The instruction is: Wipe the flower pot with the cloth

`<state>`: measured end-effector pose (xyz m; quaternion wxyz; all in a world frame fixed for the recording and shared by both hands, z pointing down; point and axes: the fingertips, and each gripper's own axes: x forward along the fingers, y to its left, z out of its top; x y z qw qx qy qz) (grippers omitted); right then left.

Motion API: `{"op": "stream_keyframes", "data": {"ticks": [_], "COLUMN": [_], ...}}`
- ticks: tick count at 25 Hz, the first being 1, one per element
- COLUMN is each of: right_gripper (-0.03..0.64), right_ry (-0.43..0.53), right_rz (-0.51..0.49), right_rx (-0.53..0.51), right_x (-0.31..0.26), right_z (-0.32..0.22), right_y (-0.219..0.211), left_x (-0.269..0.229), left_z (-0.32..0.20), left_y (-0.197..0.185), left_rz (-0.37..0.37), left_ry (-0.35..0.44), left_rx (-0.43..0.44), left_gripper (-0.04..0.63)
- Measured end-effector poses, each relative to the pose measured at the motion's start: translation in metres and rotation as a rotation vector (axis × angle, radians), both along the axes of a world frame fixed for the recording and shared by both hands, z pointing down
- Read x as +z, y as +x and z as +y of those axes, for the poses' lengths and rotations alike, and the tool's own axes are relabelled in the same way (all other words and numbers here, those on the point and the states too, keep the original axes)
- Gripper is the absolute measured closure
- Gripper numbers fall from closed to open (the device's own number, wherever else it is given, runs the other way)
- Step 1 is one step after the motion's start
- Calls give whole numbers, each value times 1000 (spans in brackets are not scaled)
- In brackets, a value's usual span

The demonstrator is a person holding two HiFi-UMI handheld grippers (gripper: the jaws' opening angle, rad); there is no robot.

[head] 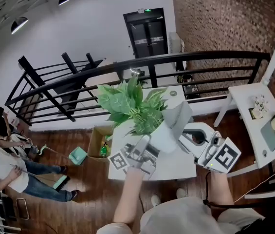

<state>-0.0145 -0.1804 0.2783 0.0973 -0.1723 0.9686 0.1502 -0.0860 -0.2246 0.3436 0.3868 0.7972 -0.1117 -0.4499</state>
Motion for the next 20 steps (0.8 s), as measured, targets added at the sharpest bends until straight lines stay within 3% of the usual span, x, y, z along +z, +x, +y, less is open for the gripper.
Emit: {"op": "stream_keyframes", "data": {"ticks": [3, 6, 8, 10, 12, 14, 20], "right_gripper": [620, 620, 620, 620, 620, 620, 620], "right_ry": [63, 79, 104, 92, 30, -57, -275], "right_rz": [137, 357, 407, 357, 205, 122, 115], "right_rx": [-52, -50, -16, 42, 107, 168, 232], "right_x": [0, 35, 45, 42, 29, 32, 92], "right_z": [38, 53, 47, 30, 9, -15, -68], "right_y": [-35, -51, -51, -40, -24, -5, 17], "left_x": [-1, -2, -1, 1, 2, 2, -6], "left_z": [-5, -5, -5, -4, -2, 0, 6], "left_y": [-4, -6, -6, -6, -6, -6, -2], "left_rz": [7, 17, 17, 13, 12, 20, 46], "left_ry": [-6, -1, 10, 17, 21, 25, 39], "left_rx": [-8, -8, -8, -6, -2, 8, 55], "left_gripper": [106, 106, 106, 106, 106, 106, 106]}}
